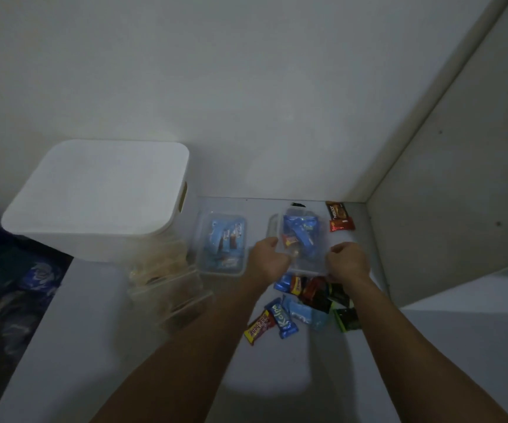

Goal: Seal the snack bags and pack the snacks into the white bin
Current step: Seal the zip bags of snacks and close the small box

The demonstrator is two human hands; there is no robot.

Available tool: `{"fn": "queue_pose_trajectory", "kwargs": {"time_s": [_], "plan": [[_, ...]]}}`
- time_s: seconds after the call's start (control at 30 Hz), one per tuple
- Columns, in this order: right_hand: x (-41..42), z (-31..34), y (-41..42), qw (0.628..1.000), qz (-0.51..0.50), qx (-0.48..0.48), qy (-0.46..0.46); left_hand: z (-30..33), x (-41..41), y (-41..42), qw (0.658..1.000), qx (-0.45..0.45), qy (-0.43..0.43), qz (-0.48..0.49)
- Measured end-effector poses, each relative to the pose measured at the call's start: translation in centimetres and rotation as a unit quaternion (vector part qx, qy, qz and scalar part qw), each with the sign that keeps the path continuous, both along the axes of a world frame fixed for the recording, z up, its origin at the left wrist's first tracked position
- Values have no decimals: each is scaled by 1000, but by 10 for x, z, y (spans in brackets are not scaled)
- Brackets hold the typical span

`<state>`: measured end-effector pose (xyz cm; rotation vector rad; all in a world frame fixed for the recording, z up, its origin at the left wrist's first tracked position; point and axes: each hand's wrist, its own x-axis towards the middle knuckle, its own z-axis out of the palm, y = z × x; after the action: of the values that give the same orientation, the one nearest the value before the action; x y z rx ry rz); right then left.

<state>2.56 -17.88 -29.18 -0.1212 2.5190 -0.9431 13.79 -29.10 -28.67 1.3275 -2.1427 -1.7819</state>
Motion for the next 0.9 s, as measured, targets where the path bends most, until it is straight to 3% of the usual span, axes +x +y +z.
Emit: {"fn": "queue_pose_trajectory", "kwargs": {"time_s": [0.13,0.3,0.57,0.7,0.9], "plan": [[-22,-6,36,998,-67,7,18,4,-24,36,995,61,27,-74],[-46,-19,67,994,-95,41,17,3,-49,65,983,89,-4,-160],[-41,-15,81,995,-87,40,27,-8,-54,71,975,128,-10,-183],[-29,-2,74,996,-66,50,43,-2,-43,61,992,28,-1,-127],[0,14,27,998,44,-11,49,12,-3,16,991,-91,-4,-93]]}}
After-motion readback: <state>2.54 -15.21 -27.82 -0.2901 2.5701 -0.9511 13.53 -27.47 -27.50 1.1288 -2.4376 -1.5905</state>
